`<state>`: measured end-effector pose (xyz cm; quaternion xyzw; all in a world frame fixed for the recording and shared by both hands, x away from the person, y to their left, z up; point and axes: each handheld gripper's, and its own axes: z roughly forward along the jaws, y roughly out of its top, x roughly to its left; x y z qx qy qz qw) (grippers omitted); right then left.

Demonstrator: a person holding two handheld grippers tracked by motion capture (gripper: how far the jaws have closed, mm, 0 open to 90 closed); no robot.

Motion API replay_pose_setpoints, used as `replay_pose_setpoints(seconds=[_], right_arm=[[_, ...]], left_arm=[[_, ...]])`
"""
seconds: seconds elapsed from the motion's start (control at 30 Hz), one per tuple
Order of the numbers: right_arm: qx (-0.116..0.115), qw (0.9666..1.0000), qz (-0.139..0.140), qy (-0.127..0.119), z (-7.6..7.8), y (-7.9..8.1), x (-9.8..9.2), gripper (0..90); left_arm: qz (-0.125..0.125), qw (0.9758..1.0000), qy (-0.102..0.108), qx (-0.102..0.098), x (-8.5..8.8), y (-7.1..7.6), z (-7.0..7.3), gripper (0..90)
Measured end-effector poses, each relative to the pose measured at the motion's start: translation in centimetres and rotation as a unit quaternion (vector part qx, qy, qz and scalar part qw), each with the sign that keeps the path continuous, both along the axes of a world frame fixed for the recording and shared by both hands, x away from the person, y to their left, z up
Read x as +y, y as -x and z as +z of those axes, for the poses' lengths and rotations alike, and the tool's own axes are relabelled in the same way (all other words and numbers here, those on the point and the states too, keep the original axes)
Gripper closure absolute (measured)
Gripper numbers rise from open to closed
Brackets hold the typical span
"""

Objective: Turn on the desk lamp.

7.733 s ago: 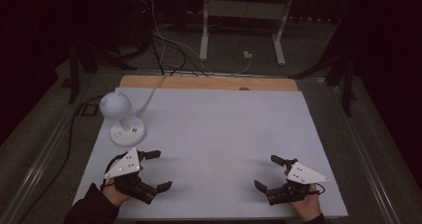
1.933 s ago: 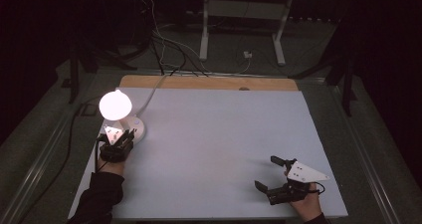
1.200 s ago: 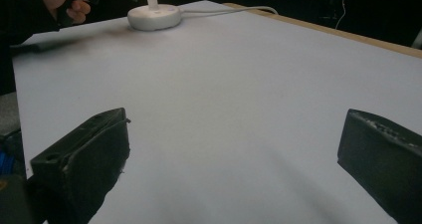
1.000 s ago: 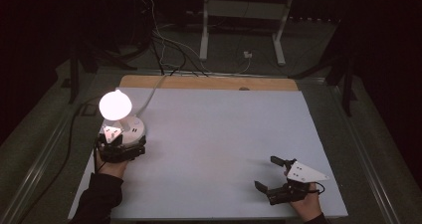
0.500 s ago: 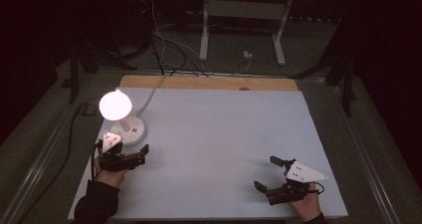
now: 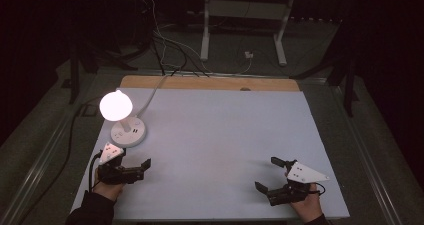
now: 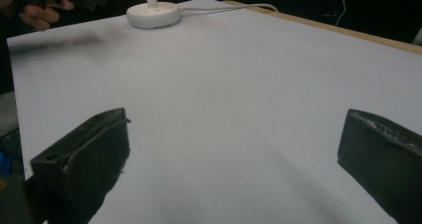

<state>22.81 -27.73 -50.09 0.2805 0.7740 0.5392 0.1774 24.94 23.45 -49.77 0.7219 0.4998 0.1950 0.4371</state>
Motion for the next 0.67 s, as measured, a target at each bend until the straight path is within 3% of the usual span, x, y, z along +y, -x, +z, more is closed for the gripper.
replay_pose_setpoints(seconds=[0.33,0.47,0.57,0.67], right_arm=[[-0.001,1.0000,0.002,0.002,0.0,0.1,0.0,0.0],[0.001,1.0000,0.003,0.001,0.0,0.1,0.0,0.0],[0.002,1.0000,0.004,0.000,0.0,0.1,0.0,0.0],[0.002,1.0000,0.004,0.000,0.0,0.1,0.1,0.0]], left_arm=[[-0.027,0.9994,-0.020,0.013,-0.1,0.1,-0.9,0.3],[-0.060,0.9967,-0.051,0.021,-0.8,-0.1,-1.4,0.3],[-0.082,0.9947,-0.057,0.026,-1.3,-0.1,-1.5,0.3],[-0.083,0.9948,-0.055,0.023,-1.3,-0.1,-1.5,0.3]])
